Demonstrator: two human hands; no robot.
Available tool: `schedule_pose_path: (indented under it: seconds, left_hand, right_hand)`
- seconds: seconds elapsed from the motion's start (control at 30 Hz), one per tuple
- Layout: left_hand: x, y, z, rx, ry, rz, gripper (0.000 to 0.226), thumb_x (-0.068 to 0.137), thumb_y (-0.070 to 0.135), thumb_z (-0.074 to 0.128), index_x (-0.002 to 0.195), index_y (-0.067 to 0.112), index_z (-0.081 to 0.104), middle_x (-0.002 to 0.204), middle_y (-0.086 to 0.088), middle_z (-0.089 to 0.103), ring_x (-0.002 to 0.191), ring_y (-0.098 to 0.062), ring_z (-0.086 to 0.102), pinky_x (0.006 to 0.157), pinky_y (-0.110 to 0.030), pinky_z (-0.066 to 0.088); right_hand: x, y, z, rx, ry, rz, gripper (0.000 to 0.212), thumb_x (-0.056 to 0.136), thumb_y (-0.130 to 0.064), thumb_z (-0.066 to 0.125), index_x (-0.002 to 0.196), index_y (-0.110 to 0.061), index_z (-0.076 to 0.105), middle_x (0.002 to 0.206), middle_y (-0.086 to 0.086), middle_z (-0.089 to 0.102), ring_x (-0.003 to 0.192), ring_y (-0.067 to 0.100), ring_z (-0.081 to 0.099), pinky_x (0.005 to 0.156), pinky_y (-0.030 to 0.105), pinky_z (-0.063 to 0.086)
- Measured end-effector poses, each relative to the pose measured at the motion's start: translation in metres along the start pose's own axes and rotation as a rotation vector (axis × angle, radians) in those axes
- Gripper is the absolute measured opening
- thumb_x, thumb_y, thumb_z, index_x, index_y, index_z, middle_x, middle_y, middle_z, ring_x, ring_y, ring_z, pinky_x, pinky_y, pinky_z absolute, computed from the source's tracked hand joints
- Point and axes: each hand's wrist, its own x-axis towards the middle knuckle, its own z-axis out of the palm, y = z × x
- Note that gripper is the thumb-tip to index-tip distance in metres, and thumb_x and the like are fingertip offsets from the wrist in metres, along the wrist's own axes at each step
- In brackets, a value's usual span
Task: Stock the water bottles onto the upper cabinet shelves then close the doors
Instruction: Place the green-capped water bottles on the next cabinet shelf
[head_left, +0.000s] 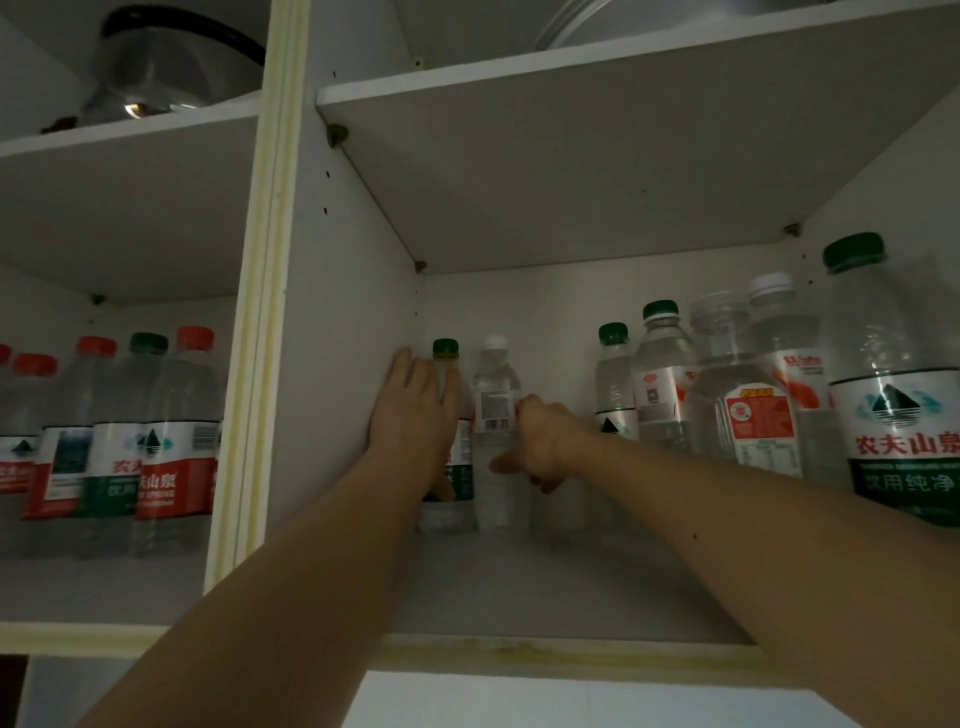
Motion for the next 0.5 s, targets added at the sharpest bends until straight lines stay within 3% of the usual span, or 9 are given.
schedule_pose_path:
  seconds: [0.1,0.3,0.37,0.43,0.5]
  left_hand:
    - [-0.002,0.001,-0.002,0.057,-0.06,-0.022,0.146,0.064,0.086,0.063,0.154,-0.005,-0.007,0.161,-0.024,0.017,0.149,-0.039,0.014,0.12,-0.06,-0.009]
    - [-0.005,0.001,-0.005,0.115,-0.126,-0.021,0.139,0.072,0.089,0.05,0.153,-0.003,-0.015,0.164,-0.025,-0.001,0.152,-0.041,-0.004,0.117,-0.062,-0.014]
    - [-0.008,0.0,-0.007,0.091,-0.11,-0.018,0.139,0.071,0.089,0.051,0.154,-0.003,-0.014,0.165,-0.024,0.0,0.152,-0.04,-0.003,0.118,-0.061,-0.013]
    - [-0.011,-0.002,-0.009,0.048,-0.079,-0.017,0.139,0.071,0.089,0.052,0.156,-0.003,-0.008,0.165,-0.023,0.004,0.152,-0.039,0.003,0.12,-0.059,-0.008]
    - [-0.016,-0.006,-0.013,-0.06,-0.008,-0.021,0.131,0.073,0.084,0.057,0.157,-0.001,0.004,0.163,-0.02,0.017,0.15,-0.036,0.017,0.122,-0.055,0.001]
  right_hand:
    - [0.002,0.001,0.004,0.033,0.021,-0.013,0.072,0.08,-0.03,0.083,0.136,-0.015,0.04,0.095,0.003,0.049,0.087,0.026,0.066,0.045,0.028,0.057]
    - [0.004,0.001,0.007,0.06,-0.018,-0.017,0.072,0.084,-0.031,0.08,0.14,-0.016,0.038,0.096,0.002,0.05,0.091,0.028,0.067,0.055,0.037,0.063]
    - [-0.001,-0.001,0.004,0.043,-0.048,-0.006,0.077,0.083,-0.032,0.081,0.142,-0.017,0.035,0.097,0.002,0.051,0.092,0.027,0.067,0.058,0.039,0.063]
    - [-0.01,-0.005,0.001,0.004,-0.076,0.001,0.078,0.082,-0.034,0.081,0.143,-0.019,0.035,0.098,0.003,0.051,0.086,0.026,0.066,0.052,0.035,0.061]
    - [-0.02,-0.009,-0.005,-0.128,-0.04,-0.066,0.063,0.086,-0.035,0.077,0.138,-0.018,0.044,0.1,0.004,0.054,0.073,0.019,0.06,0.043,0.027,0.054]
